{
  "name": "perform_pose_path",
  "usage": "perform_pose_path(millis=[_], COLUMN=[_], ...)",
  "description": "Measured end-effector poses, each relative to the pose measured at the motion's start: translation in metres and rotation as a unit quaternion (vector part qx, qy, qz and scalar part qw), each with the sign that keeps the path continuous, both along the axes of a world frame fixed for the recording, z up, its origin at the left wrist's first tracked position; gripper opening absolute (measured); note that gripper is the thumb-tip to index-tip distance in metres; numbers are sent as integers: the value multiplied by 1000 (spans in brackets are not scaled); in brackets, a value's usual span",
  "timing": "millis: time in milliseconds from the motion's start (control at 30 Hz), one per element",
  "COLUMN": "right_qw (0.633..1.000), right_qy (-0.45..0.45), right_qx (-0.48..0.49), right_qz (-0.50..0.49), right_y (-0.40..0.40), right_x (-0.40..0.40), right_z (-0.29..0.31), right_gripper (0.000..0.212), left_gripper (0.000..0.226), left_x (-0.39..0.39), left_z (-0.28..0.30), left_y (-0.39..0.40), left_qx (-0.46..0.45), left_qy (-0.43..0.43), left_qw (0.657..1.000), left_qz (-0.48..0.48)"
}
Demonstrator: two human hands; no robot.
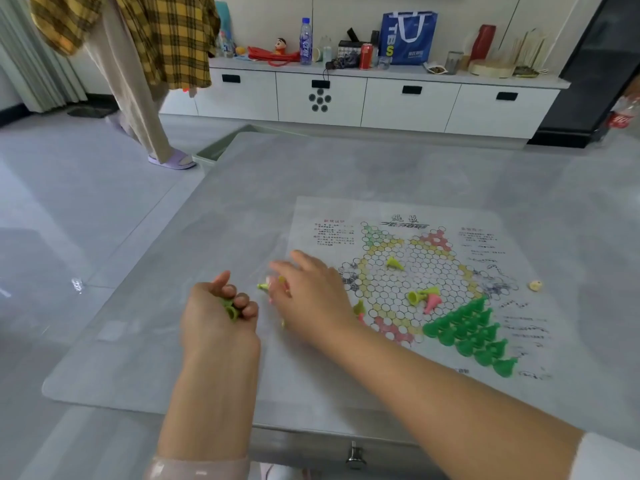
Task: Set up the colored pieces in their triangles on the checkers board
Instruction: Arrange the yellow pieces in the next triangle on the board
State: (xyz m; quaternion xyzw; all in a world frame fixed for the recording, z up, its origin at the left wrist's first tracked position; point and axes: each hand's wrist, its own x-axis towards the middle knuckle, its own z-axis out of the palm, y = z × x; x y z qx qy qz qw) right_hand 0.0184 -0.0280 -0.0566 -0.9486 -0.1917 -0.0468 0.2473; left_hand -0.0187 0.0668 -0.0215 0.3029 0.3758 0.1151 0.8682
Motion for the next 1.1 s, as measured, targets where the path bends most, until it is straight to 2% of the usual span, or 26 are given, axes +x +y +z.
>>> perform_pose_path(millis=[67,133,200,267,333,400,667,900,1100], right_qw=[999,996,982,965,950,941,940,942,955], right_qy=[-7,8,72,156,236,272,210,199,177], right_qx=[44,-11,-108,-152,-135,-109,-104,-58,-23], right_qz=[-30,-89,-140,-147,-151,-170,-247,-264,-237], right_y=[-20,-53,-89,-115,-127,-126,-96,-78,-57], right_x=[12,30,41,44,41,38,15,9,-1], right_z=[16,29,34,32,26,20,3,3,-2], right_gripper=[31,38,45,48,50,52,50,49,50], left_gripper=[24,25,24,23,22,22,22,22,22], left_x=[-1,-3,-4,-4,-4,-4,-3,-5,-4], left_z=[-1,0,2,4,7,8,6,7,7], left_y=[4,6,4,1,-1,-3,-6,-6,-6], left_qx=[8,-2,-2,16,32,32,20,16,15], left_qy=[-1,2,3,-7,-16,-16,-19,-15,-19], left_qw=[1000,1000,1000,1000,999,999,1000,1000,1000], left_qz=[12,-1,-6,10,23,19,2,0,-2])
